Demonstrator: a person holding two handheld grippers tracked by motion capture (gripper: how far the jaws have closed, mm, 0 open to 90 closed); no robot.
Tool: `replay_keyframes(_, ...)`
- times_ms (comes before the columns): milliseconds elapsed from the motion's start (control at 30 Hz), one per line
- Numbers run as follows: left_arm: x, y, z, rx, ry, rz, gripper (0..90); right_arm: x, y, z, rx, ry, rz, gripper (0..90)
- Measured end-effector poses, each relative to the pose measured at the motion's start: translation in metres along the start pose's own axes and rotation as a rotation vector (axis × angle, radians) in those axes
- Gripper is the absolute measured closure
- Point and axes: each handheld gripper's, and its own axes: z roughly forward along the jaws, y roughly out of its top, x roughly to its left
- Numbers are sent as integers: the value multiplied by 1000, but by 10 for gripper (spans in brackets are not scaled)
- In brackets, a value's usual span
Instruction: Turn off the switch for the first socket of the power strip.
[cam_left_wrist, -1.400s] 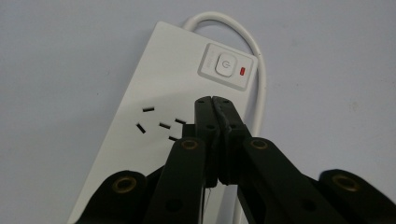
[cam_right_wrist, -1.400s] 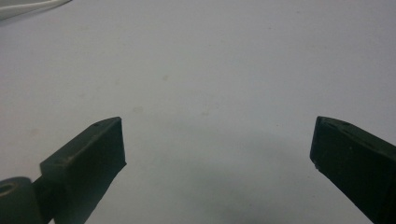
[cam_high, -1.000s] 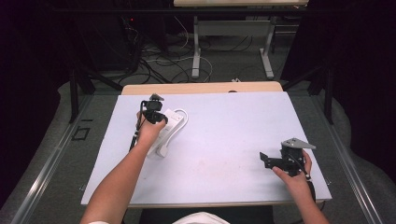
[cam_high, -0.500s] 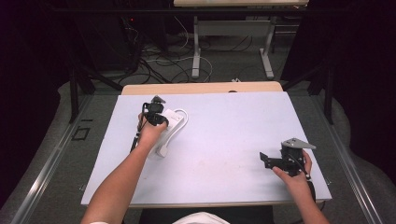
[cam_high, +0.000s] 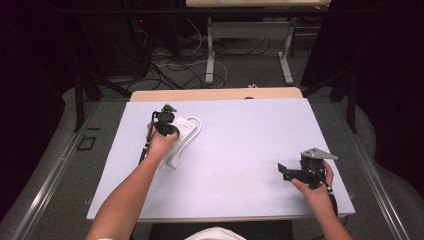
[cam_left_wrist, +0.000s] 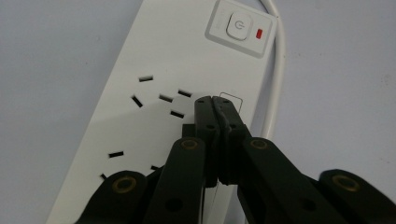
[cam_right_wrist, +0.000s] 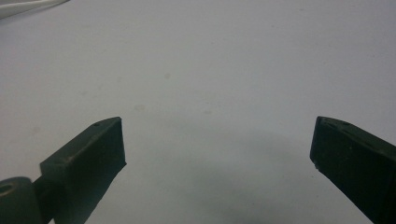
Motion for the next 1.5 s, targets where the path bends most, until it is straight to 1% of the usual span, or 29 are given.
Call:
replay_keyframes(633,-1,-2,0,-8,7,8,897,0,0,0,1,1,2,25)
replay_keyframes(767,-1,-2,0,-2,8,13,897,0,0,0,1,0,1,25)
replay_keyframes(800,0,-3,1,8,10,24,900,0,0,0,2,0,1,26)
replay_keyframes(833,0,-3,1,8,10,24,900,0,0,0,2,0,1,26)
replay_keyframes(867,0,-3,1,3,6,13,900,0,0,0,2,0,1,25)
replay_keyframes(1100,1,-4,1,-2,-2,6,900,0,0,0,2,0,1,25)
replay_keyframes(1267,2,-5,1,-14,-12,-8,900,0,0,0,1,0,-2,25)
replay_keyframes(1333,3,-5,1,-10,-14,-13,900,0,0,0,1,-1,-1,25)
replay_keyframes(1500,3,-4,1,-10,-11,-10,899,-1,0,0,1,-1,-1,25)
